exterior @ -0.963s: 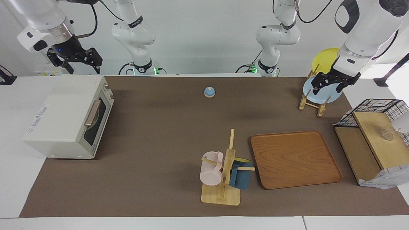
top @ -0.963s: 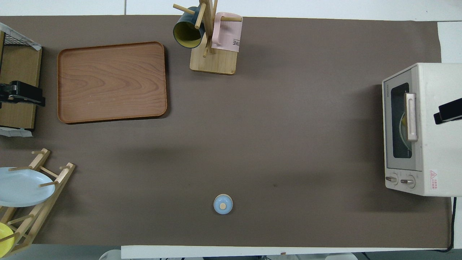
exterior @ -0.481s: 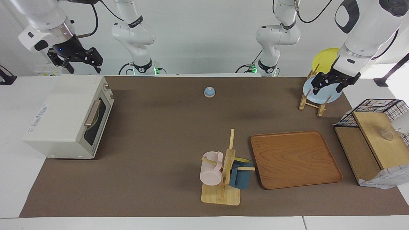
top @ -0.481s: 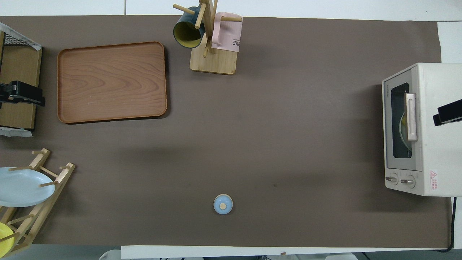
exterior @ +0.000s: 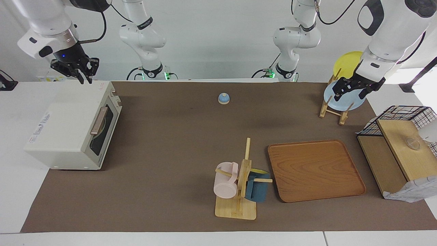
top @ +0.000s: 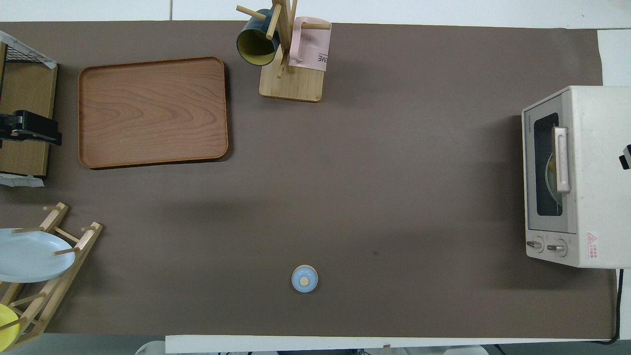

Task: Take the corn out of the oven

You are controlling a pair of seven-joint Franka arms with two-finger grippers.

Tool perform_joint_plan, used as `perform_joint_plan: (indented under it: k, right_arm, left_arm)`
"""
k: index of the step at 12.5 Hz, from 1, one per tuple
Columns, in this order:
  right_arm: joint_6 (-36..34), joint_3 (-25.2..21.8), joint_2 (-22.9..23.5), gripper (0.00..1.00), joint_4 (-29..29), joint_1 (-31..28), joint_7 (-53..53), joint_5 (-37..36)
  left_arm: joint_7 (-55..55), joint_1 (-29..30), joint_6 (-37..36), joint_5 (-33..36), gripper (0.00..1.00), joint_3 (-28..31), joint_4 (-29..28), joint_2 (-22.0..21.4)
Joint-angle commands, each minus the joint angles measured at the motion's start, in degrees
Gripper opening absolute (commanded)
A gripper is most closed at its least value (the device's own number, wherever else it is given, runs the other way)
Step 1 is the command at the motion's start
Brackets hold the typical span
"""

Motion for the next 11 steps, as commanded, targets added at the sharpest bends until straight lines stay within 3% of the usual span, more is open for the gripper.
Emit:
perform_joint_plan:
  k: [1, 4, 7, 11]
  right_arm:
    - [8.89, 0.24, -1.38, 0.00, -11.04, 1.46, -0.63, -2.17]
    - [14.79, 0.24, 0.72, 0.00, -16.78, 1.37, -0.54, -5.60]
    - [18.13, 0.24, 2.75, 0.00, -19.07, 1.37, -0.45, -10.43]
    - [20.69, 0.24, 4.24, 0.00, -21.27, 1.02, -0.46, -10.88]
  left_arm:
    - [0.53, 0.32, -0.53, -0.51, 1.00, 0.00, -0.35, -0.38]
    - [0.53, 0.32, -0.53, -0.51, 1.00, 0.00, -0.35, -0.38]
    - [0.53, 0.32, -0.53, -0.51, 1.00, 0.00, -0.35, -0.38]
    - [0.53, 0.32, -0.53, -0.51, 1.00, 0.00, -0.35, -0.38]
